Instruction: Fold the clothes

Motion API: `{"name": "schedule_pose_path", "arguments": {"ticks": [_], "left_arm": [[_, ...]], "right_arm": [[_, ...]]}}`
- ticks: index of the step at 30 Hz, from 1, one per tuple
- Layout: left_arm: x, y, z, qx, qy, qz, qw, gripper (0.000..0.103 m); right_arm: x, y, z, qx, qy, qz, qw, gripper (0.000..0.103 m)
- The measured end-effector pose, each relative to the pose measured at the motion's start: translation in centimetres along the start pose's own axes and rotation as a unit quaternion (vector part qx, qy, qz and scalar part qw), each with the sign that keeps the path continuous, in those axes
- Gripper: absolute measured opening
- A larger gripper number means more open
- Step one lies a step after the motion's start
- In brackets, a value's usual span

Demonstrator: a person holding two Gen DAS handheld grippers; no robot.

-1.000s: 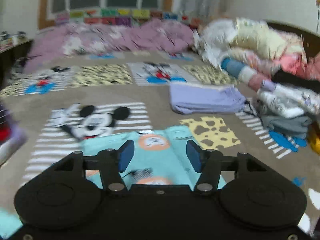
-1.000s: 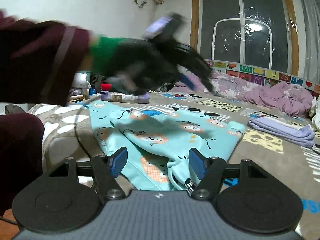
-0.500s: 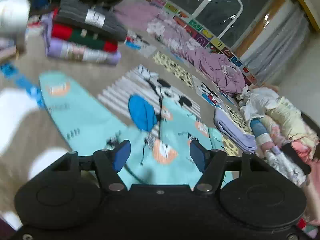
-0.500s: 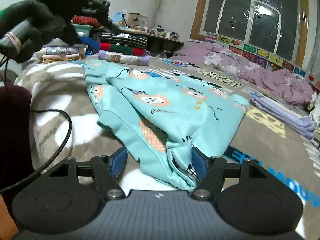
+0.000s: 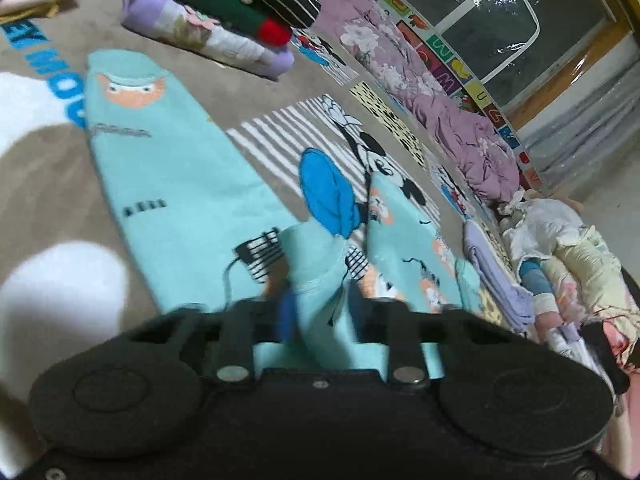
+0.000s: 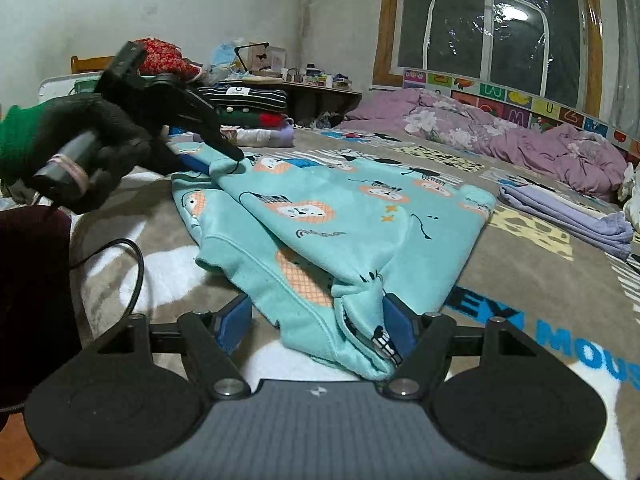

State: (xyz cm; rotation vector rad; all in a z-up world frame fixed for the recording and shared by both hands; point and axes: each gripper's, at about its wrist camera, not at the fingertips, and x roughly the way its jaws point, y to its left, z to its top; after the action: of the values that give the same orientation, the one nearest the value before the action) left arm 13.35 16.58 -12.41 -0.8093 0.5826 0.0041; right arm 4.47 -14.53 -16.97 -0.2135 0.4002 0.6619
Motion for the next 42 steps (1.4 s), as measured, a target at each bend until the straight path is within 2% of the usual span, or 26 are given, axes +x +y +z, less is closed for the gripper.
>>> {"name": "schedule_pose_path", "arguments": {"ticks": [5, 11, 15, 19, 25, 34, 42], "left_arm": [[0.1, -3.4, 0.9, 0.011, -0.005, -0.048, 0.9988, 0.003], [1.9, -8.8, 1.8, 0.013, -0.006, -0.093, 0.9956, 0.002], [4.5, -12.5, 2.1, 0.021, 0.003, -0.116, 0.993, 0.002], [6.9, -15.6, 1.8, 0.036, 0.011, -0.126, 0.9914, 0.002], [11.2, -18.3, 0.7, 0.047, 0.021, -0.109, 0.9927, 0.002], [16.6, -20.6, -1.8, 0.108, 0.031, -0.049, 0.9924, 0.002], [19.9, -21.7, -3.8, 0.2, 0.051, 0.001, 0.9784, 0.002]], "right_arm": [[-0.4, -1.1, 0.4, 0.032, -0.019, 0.009, 0.999, 0.07], [-0.7, -2.1, -0.1, 0.05, -0.028, -0.01, 0.998, 0.068], [-0.8, -2.7, -0.4, 0.06, -0.039, -0.008, 0.997, 0.051], [-0.5, -3.3, -0.6, 0.077, -0.038, 0.004, 0.996, 0.041], [-0.5, -4.1, -0.9, 0.11, -0.041, 0.018, 0.993, 0.039], [-0.1, -4.8, -1.4, 0.134, -0.04, 0.032, 0.99, 0.04], [0.3, -4.2, -1.1, 0.101, -0.032, 0.022, 0.994, 0.04]]}}
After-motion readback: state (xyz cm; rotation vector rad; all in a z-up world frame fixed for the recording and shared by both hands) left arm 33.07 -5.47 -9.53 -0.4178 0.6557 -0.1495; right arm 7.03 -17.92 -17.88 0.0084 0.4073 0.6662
